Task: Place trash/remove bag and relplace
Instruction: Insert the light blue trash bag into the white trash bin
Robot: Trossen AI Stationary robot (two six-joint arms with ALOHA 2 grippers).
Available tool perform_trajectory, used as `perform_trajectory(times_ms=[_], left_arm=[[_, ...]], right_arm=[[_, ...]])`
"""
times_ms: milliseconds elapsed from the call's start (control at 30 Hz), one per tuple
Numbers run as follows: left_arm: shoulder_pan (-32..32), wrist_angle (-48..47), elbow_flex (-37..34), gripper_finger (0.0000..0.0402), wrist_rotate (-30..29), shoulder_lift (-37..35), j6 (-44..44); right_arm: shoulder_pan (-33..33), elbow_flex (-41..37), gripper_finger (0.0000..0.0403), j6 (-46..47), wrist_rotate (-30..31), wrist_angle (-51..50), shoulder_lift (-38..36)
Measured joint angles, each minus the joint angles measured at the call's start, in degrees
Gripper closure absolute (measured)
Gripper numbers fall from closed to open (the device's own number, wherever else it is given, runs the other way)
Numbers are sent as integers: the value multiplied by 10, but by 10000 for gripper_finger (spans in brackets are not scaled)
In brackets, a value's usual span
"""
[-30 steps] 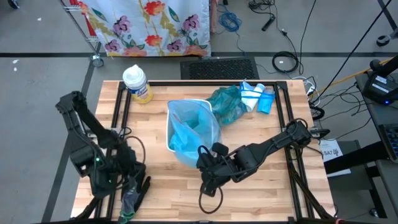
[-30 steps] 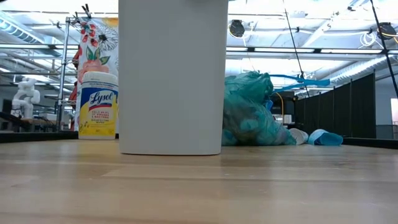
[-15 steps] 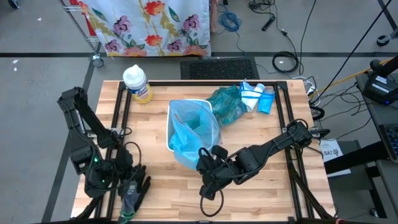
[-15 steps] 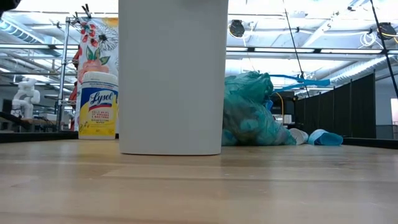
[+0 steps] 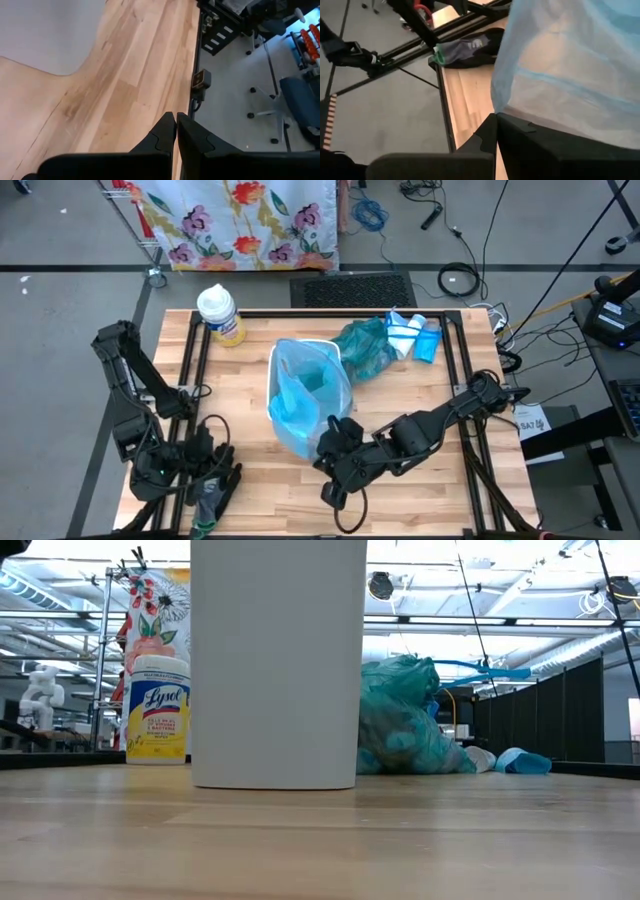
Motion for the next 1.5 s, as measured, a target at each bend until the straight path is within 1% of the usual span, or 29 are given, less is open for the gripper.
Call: perform_trajectory(times_ms=[133, 267, 367, 500, 600, 700, 733, 967, 1067, 1167, 1233, 1300, 1367, 1400, 1500], left_arm=[[0, 0, 0, 380, 0, 0, 1], [0, 0, 0, 379, 0, 0, 1], [1, 0, 0, 379, 0, 0, 1], [1, 0, 0, 379, 0, 0, 1], [1, 0, 0, 379, 0, 0, 1], [1, 0, 0, 379, 0, 0, 5], [1, 1, 0, 379, -1, 0, 13], [23, 7, 0, 379, -2, 1, 12], [48, 12, 0, 379, 14, 1, 23], [84, 36, 0, 379, 41, 1, 65], [110, 55, 0, 379, 54, 1, 95], [137, 78, 0, 379, 76, 0, 126], [163, 95, 0, 379, 110, -3, 147], [176, 107, 0, 379, 125, -3, 156], [212, 140, 1, 379, 151, -4, 179]], right_arm=[[4, 0, 400, 28, 3, -16, -7], [14, 0, 401, 67, 9, -66, -7], [25, 0, 402, 89, 37, -102, -7], [39, 0, 399, 87, 86, -103, -9], [43, 0, 399, 105, 92, -123, -12], [52, 0, 399, 182, 94, -181, -12], [59, 0, 399, 211, 103, -203, -12], [150, -6, 399, 401, 209, -317, -9], [179, -25, 400, 480, 231, -342, -9], [193, -67, 402, 521, 236, -339, -9], [196, -113, 402, 556, 240, -329, -10], [196, -170, 402, 585, 244, -298, -19], [195, -237, 402, 592, 245, -238, -43], [195, -277, 402, 588, 248, -192, -61], [185, -405, 403, 533, 258, -36, -122]])
